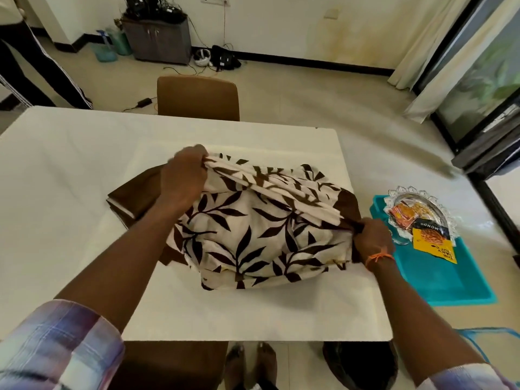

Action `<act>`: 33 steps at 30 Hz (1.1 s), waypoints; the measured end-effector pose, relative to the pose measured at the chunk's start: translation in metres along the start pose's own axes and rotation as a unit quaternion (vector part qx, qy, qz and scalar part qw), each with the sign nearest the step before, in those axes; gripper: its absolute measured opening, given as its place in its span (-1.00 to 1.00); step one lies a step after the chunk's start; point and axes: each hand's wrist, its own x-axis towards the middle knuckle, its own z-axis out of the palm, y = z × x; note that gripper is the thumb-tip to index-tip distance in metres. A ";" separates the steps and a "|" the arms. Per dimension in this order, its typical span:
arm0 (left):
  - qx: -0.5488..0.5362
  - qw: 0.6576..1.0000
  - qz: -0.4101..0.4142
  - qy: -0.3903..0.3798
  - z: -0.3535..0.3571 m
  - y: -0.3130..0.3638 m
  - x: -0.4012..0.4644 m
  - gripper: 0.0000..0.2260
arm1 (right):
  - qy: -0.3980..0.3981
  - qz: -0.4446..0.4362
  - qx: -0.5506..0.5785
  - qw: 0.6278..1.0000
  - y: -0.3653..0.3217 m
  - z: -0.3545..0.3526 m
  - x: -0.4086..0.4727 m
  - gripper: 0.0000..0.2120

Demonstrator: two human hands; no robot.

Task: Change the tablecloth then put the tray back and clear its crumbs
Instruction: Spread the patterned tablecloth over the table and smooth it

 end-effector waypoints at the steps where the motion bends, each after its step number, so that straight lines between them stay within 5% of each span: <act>1: 0.008 1.000 -0.012 -0.005 -0.003 -0.005 0.008 -0.84 | -0.025 -0.019 0.013 0.999 0.005 -0.004 0.008 -0.76; 5: 0.015 0.997 -0.050 -0.064 0.001 -0.008 0.016 -0.85 | -0.043 -0.050 0.245 0.967 -0.008 -0.037 0.020 -0.51; 9: -0.005 0.993 -0.078 -0.093 0.007 -0.013 0.006 -0.88 | -0.053 0.052 0.556 0.828 -0.030 -0.071 0.030 -0.45; 11: -0.007 0.992 -0.088 -0.091 0.008 -0.013 0.003 -0.88 | 0.009 0.009 0.493 0.870 -0.035 -0.083 0.028 -0.45; 14: 0.000 0.990 -0.125 -0.068 0.006 -0.016 -0.001 -0.86 | 0.077 -0.149 0.216 0.962 -0.033 -0.088 0.017 -0.67; 19: 0.001 0.991 -0.134 -0.020 -0.001 -0.035 0.000 -0.88 | -0.027 -0.268 -0.099 0.958 -0.011 -0.073 0.020 -0.70; 24: 0.061 0.995 -0.052 -0.060 0.009 -0.036 -0.011 -0.88 | 0.011 -0.086 -0.141 0.986 -0.004 -0.051 0.025 -0.79; 29: 0.219 0.969 -0.065 -0.092 0.021 -0.070 -0.040 -0.84 | -0.086 0.020 0.066 0.994 -0.008 -0.058 0.045 -0.87; 31: 0.224 0.957 -0.157 -0.094 0.020 -0.085 -0.047 -0.82 | -0.134 0.123 0.215 0.960 -0.015 -0.059 0.050 -0.86; 33: 0.198 0.941 -0.253 -0.106 0.019 -0.098 -0.050 -0.77 | -0.220 0.237 0.396 0.860 -0.026 -0.064 0.041 -0.78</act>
